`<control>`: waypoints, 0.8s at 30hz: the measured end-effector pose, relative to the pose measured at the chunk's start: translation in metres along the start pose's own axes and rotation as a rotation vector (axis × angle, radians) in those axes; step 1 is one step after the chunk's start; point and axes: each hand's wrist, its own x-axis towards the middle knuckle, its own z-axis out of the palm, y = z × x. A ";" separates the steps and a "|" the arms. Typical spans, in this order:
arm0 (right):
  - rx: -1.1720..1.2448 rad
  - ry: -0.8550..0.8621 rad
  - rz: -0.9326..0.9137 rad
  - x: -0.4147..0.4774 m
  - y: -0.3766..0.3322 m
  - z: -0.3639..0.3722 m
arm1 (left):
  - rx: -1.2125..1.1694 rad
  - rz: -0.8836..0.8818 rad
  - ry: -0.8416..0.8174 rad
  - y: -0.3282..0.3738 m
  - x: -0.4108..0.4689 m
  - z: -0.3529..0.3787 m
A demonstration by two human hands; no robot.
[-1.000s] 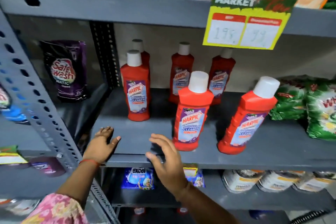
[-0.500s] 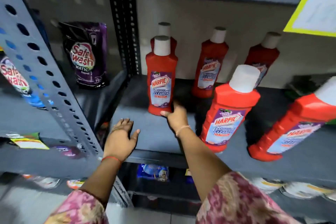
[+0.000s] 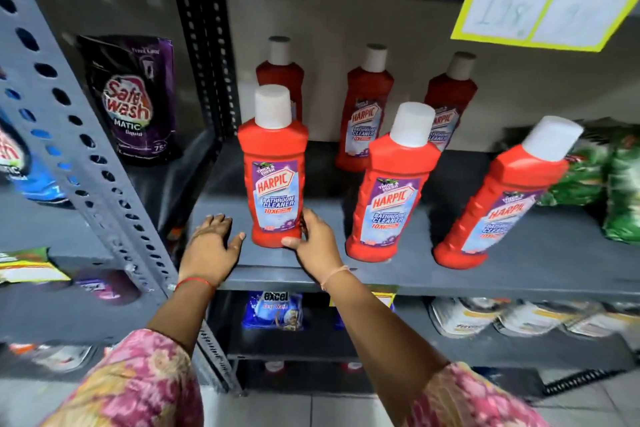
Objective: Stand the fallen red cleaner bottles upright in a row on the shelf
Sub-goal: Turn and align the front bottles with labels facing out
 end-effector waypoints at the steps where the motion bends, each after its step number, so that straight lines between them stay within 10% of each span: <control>1: -0.001 -0.002 0.003 -0.002 -0.001 0.000 | 0.000 0.002 0.002 0.000 0.000 0.000; 24: -0.171 -0.047 0.053 -0.050 -0.019 -0.004 | -0.182 -0.030 0.059 0.009 -0.016 -0.007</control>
